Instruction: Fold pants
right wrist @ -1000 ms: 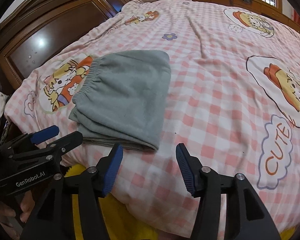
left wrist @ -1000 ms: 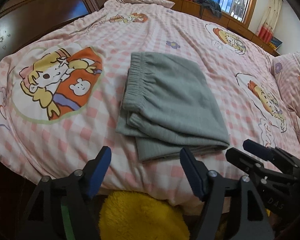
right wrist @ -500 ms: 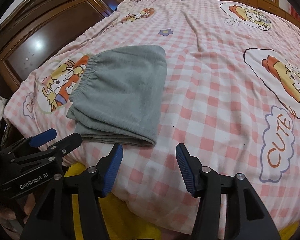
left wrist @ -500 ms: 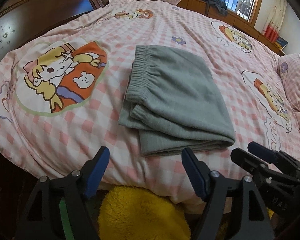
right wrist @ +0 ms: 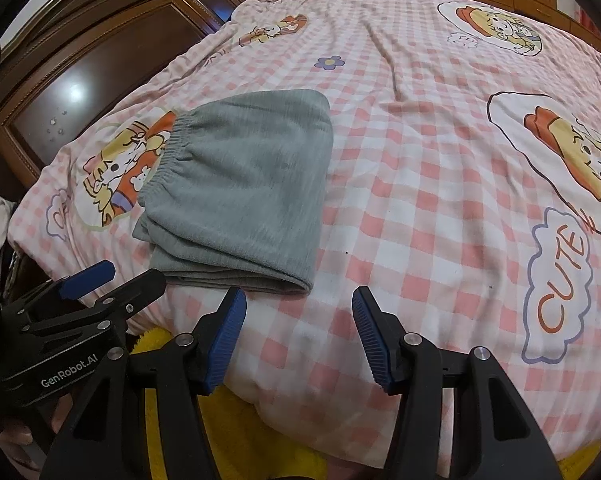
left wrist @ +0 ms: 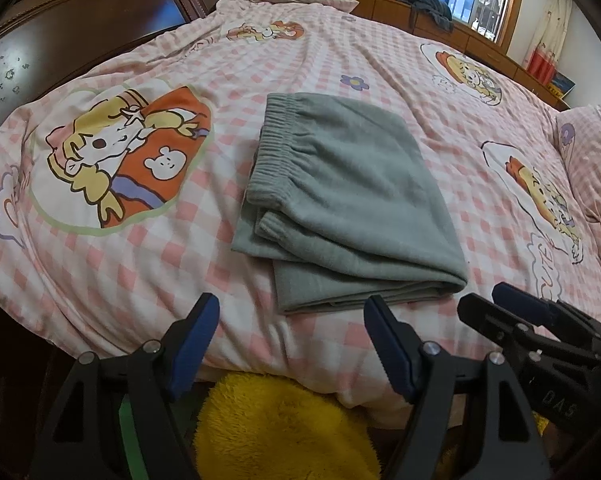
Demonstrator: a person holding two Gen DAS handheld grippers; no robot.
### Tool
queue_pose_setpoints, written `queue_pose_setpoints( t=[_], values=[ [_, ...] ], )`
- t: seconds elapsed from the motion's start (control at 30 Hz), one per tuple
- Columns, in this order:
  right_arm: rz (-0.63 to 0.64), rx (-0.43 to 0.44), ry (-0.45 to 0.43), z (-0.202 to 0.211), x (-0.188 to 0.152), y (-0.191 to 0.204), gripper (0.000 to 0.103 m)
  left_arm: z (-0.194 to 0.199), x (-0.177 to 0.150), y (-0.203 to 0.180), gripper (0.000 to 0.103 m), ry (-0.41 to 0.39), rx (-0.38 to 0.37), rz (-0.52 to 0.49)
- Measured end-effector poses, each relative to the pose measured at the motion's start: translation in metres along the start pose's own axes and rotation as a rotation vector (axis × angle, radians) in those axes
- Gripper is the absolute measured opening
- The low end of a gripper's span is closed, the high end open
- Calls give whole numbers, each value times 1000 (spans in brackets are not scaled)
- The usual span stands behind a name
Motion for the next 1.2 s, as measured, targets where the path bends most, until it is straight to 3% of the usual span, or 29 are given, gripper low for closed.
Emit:
queue_pose_setpoints(
  t=[1.2],
  values=[
    [-6,6,-2,0,1,1,56,-5,-1,-2,78,13,6,-8]
  ],
)
Point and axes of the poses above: each gripper's, at about its wrist camera, not at the fingertips, and z roughly against the way its jaws point, y to its left, x to its top, the point moved 2 cm from there along -z, roughly the way its jaws point, and after that the axes turned 4 degrees about -z, right-handed, at the moved point
